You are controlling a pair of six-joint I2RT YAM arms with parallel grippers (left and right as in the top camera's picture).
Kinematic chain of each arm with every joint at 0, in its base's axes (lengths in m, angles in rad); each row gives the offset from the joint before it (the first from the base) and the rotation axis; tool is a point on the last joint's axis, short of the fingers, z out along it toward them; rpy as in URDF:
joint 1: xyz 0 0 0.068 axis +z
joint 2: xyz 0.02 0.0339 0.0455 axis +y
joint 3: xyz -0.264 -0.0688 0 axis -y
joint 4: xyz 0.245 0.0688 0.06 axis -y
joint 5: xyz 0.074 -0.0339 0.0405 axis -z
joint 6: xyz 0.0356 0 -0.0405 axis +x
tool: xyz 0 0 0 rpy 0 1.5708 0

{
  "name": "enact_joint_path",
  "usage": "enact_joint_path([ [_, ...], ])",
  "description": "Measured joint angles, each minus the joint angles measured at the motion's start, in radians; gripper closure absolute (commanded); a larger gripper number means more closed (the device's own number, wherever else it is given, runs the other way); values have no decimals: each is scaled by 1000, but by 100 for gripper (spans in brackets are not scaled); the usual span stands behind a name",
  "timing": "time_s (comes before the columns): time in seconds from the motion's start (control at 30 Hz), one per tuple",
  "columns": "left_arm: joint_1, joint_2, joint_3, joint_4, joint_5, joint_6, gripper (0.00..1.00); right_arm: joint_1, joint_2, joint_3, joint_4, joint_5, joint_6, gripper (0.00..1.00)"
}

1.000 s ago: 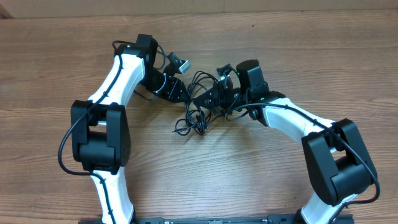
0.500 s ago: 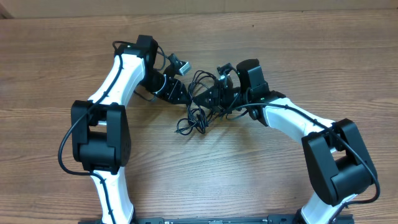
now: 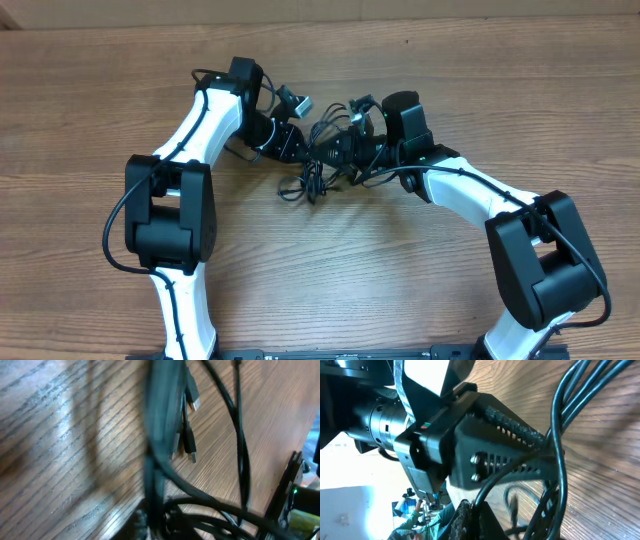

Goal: Untangle cables

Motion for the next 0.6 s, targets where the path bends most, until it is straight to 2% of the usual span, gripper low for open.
enact_joint_path([
  [0.3, 4, 0, 0, 5, 2, -21, 96, 0, 0, 0, -32, 0, -9, 96],
  [0.6, 65, 4, -3, -13, 19, -16, 96, 0, 0, 0, -304, 157, -60, 96],
])
